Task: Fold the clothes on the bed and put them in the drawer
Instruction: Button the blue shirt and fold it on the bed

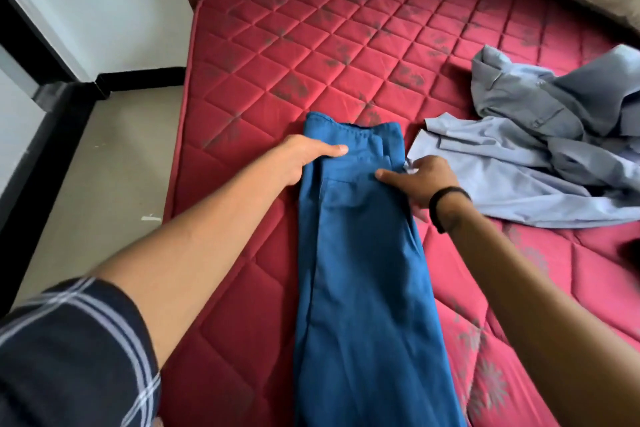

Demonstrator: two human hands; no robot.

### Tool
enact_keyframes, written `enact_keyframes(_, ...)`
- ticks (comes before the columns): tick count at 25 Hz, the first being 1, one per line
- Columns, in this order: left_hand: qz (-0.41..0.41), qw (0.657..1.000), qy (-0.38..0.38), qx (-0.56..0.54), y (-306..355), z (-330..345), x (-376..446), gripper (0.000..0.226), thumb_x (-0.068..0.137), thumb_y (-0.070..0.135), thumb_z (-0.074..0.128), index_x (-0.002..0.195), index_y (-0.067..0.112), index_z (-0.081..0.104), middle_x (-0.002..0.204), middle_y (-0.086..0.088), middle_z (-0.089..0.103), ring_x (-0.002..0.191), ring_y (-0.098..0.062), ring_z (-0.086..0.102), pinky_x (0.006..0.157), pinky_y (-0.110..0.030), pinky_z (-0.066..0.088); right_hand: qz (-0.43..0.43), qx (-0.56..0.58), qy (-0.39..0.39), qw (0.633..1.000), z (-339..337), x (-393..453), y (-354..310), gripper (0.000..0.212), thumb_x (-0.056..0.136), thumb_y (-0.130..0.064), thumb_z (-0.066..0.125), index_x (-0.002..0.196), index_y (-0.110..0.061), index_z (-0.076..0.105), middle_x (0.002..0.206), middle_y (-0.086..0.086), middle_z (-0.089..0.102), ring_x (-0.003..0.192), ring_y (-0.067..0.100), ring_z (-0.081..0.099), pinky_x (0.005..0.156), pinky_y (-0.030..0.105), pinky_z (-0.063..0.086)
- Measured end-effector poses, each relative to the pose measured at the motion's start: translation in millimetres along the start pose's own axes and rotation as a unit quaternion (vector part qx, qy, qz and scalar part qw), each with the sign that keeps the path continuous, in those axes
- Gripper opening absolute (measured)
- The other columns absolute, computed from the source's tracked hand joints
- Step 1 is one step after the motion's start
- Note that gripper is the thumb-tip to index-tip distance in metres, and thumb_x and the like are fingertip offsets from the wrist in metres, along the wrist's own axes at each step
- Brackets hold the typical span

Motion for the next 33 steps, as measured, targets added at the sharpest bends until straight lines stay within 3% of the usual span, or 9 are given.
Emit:
enact_keyframes(2, 0.018, 0.999, -0.026, -0.001, 10, 5, -16, 0.068, 0.054, 0.015, 0.101, 0.114, 0.004, 0.072, 0.111, -0.011, 0.077, 0.104, -0.026, 0.074, 0.099, -0.045, 0.057, 0.043, 0.138, -0.098, 0.985, 5, 1, -6, 0.05, 0.057, -0.033, 0.1, 0.084, -0.009, 0.065, 0.08, 0.011, 0.064, 0.058, 0.013, 0.059, 0.055, 0.023, 0.049)
enact_keyframes(4, 0.067, 0.997, -0.024, -0.006, 26, 5, -36, 0.051, 0.066, 0.003, 0.093, 0.112, 0.005, 0.071, 0.106, -0.01, 0.078, 0.102, -0.025, 0.074, 0.098, -0.045, 0.058, 0.044, 0.234, -0.174, 0.955, 9, 5, -10, 0.082, 0.036, -0.021, 0.104, 0.107, 0.005, 0.072, 0.101, 0.023, 0.073, 0.081, 0.023, 0.07, 0.075, 0.029, 0.059)
enact_keyframes(9, 0.245, 0.967, -0.007, 0.075, 41, -13, -122, 0.052, 0.062, 0.013, 0.095, 0.109, 0.008, 0.075, 0.104, 0.001, 0.079, 0.097, -0.011, 0.075, 0.093, -0.033, 0.059, -0.127, 0.363, -0.181, 0.905, -18, -30, -32, 0.035, 0.073, 0.021, 0.069, 0.088, -0.009, 0.077, 0.085, 0.004, 0.078, 0.078, 0.019, 0.073, 0.08, 0.035, 0.063)
enact_keyframes(14, 0.495, 0.819, -0.047, 0.287, -25, 2, -254, 0.017, 0.076, 0.019, 0.069, 0.088, 0.011, 0.077, 0.094, -0.004, 0.078, 0.09, -0.012, 0.069, 0.082, -0.032, 0.051, -0.398, 0.068, -0.117, 0.907, -32, -113, 11, 0.023, 0.082, -0.013, 0.081, 0.076, -0.033, 0.072, 0.091, -0.026, 0.068, 0.085, -0.004, 0.061, 0.08, 0.013, 0.048)
enact_keyframes(19, 0.46, 0.757, -0.024, 0.464, -110, 10, -282, 0.044, 0.069, 0.004, 0.075, 0.109, 0.021, 0.078, 0.122, 0.006, 0.071, 0.112, -0.021, 0.059, 0.096, -0.042, 0.05, -0.443, -0.22, 0.002, 0.869, -15, -171, 68, 0.047, 0.066, 0.002, 0.058, 0.095, -0.031, 0.074, 0.138, 0.011, 0.055, 0.12, 0.043, 0.052, 0.102, 0.049, 0.04)
enact_keyframes(22, 0.465, 0.691, -0.027, 0.553, -117, 9, -305, 0.051, 0.082, 0.025, 0.076, 0.132, 0.026, 0.067, 0.14, 0.008, 0.061, 0.13, -0.018, 0.052, 0.103, -0.042, 0.048, -0.466, -0.366, -0.023, 0.806, -6, -203, 75, 0.074, 0.075, 0.002, 0.057, 0.143, -0.026, 0.055, 0.158, 0.005, 0.043, 0.138, 0.042, 0.042, 0.106, 0.056, 0.045)
enact_keyframes(26, 0.439, 0.585, -0.096, 0.675, -139, 7, -332, 0.087, 0.085, 0.031, 0.063, 0.162, 0.032, 0.023, 0.17, 0.0, 0.022, 0.157, -0.021, 0.019, 0.124, -0.045, 0.026, -0.467, -0.44, -0.137, 0.755, -4, -237, 102, 0.104, 0.067, 0.001, 0.055, 0.16, -0.034, 0.024, 0.168, -0.002, 0.026, 0.153, 0.032, 0.029, 0.115, 0.052, 0.04)
enact_keyframes(30, 0.373, 0.604, -0.167, 0.684, -162, 17, -360, 0.123, 0.069, 0.036, 0.065, 0.161, 0.034, -0.016, 0.171, -0.016, -0.013, 0.159, -0.03, -0.009, 0.128, -0.048, 0.004, -0.425, -0.421, -0.246, 0.763, -4, -279, 137, 0.113, 0.076, -0.013, 0.055, 0.157, -0.05, -0.014, 0.168, -0.002, -0.024, 0.157, 0.022, -0.018, 0.129, 0.041, 0.008)
enact_keyframes(33, 0.376, 0.612, -0.16, 0.677, -166, 28, -372, 0.126, 0.07, 0.027, 0.067, 0.158, 0.042, -0.023, 0.166, -0.021, -0.026, 0.156, -0.038, -0.018, 0.127, -0.053, 0.004, -0.407, -0.397, -0.292, 0.769, -7, -296, 130, 0.106, 0.08, -0.03, 0.054, 0.15, -0.061, -0.019, 0.167, 0.002, -0.028, 0.156, 0.024, -0.022, 0.128, 0.041, 0.007)
Point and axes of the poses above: each hand's wrist, its own x-axis towards the middle knuckle, its own z-axis out of the palm, y = z × x, the point moved 6 cm from there along x, towards the middle knuckle
